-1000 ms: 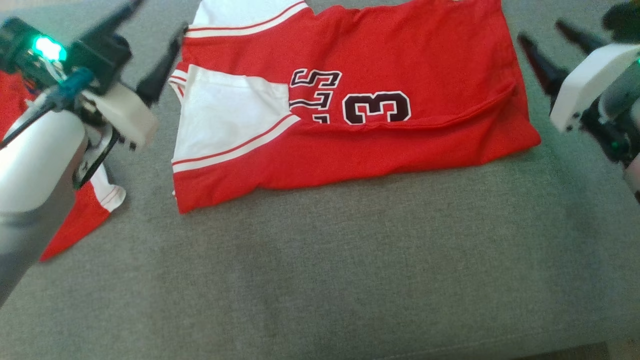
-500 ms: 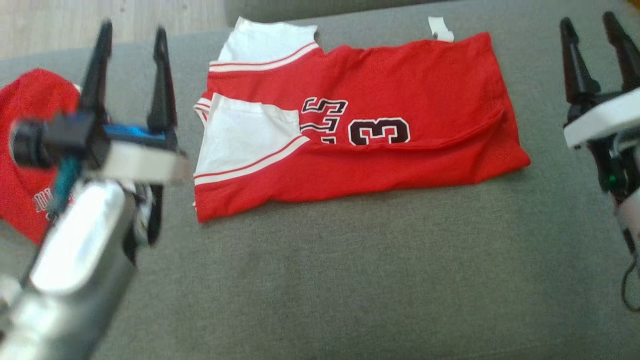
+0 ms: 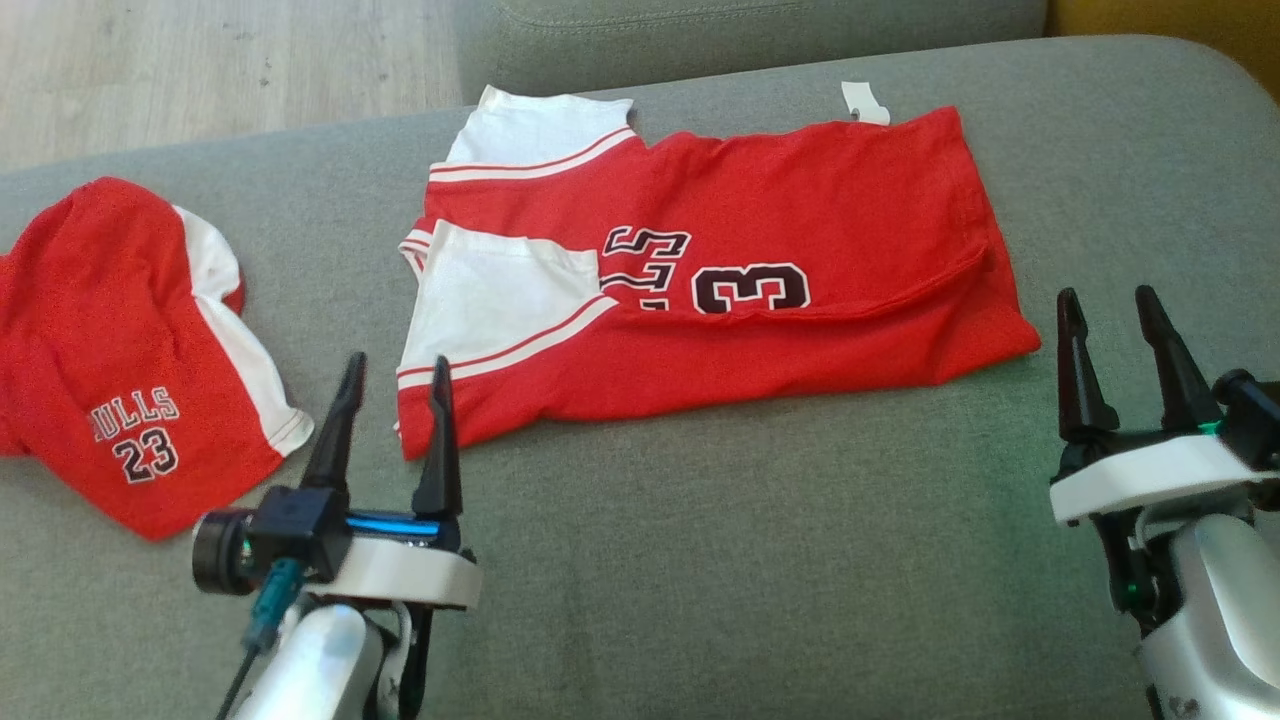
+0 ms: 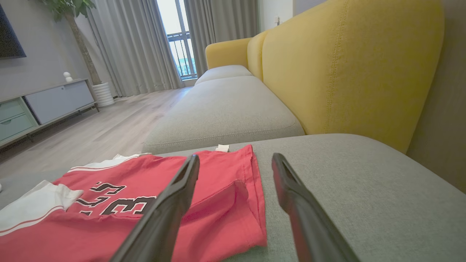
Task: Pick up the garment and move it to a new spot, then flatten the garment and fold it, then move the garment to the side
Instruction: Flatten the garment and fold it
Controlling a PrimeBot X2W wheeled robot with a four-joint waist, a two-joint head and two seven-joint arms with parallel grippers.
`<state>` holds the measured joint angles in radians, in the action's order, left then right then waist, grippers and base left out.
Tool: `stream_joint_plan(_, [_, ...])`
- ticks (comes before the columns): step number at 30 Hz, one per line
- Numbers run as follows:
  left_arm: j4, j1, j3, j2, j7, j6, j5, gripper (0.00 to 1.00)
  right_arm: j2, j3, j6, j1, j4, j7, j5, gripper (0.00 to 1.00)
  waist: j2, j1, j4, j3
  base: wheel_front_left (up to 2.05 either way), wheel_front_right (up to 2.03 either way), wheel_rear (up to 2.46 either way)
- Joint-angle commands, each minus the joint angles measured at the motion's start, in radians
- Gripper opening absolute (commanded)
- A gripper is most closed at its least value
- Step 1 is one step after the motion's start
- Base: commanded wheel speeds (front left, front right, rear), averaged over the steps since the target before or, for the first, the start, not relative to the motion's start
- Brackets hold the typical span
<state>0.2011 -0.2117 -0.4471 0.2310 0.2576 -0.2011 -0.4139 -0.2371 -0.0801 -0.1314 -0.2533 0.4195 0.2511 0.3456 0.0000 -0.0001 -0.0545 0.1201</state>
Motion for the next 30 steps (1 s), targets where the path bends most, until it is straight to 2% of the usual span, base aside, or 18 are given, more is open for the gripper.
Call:
stream_joint_plan(1, [-0.018,-0.037,0.055,0.002,0.004,0.009,0.016,1.0,-0.001,-0.006,0.001,-0.02,-0.045,0.007,-0.015,1.0,0.0,0.0001,-0.001,0.003,0.0,0.0,0.0])
stream_joint_plan(4, [0.029,-0.05,0.075,-0.026,0.004,0.039,0.048,1.0,0.011,0.01,0.001,-0.018,-0.074,-0.014,-0.037,1.0,0.0,0.0001,-0.003,0.013,0.0,0.0,0.0])
stream_joint_plan(9, [0.129,-0.083,0.074,-0.036,0.003,0.05,0.063,1.0,0.013,0.019,0.001,-0.025,-0.104,-0.034,-0.048,1.0,0.0,0.0001,-0.01,0.03,0.0,0.0,0.0])
stream_joint_plan(12, [0.223,-0.12,0.075,-0.039,-0.041,0.033,0.063,1.0,0.017,0.019,0.001,-0.029,-0.123,-0.045,-0.052,1.0,0.0,0.0001,-0.019,0.049,0.0,0.0,0.0])
stream_joint_plan(15, [0.307,-0.155,0.087,-0.037,-0.091,-0.006,0.067,1.0,0.021,0.014,0.001,-0.028,-0.136,-0.051,-0.055,1.0,0.0,0.0001,-0.031,0.067,0.0,0.0,0.0])
stream_joint_plan(19, [0.4,-0.192,0.087,-0.028,-0.153,-0.027,0.069,1.0,0.028,0.01,0.001,-0.032,-0.145,-0.054,-0.051,1.0,0.0,0.0001,-0.048,0.09,0.0,0.0,0.0])
stream_joint_plan(28, [0.497,-0.221,0.03,-0.036,-0.265,0.041,0.06,1.0,0.028,0.011,0.001,-0.044,-0.136,-0.054,-0.051,1.0,0.0,0.0001,-0.064,0.107,0.0,0.0,0.0])
stream_joint_plan(29, [0.5,-0.222,0.022,-0.038,-0.275,0.05,0.06,0.45,0.028,0.013,0.001,-0.047,-0.129,-0.06,-0.055,1.0,0.0,0.0001,-0.063,0.107,0.0,0.0,0.0])
stream_joint_plan(30, [0.5,-0.223,0.016,-0.04,-0.282,0.058,0.059,0.0,0.029,0.016,0.001,-0.05,-0.12,-0.067,-0.062,1.0,0.0,0.0001,-0.062,0.106,0.0,0.0,0.0])
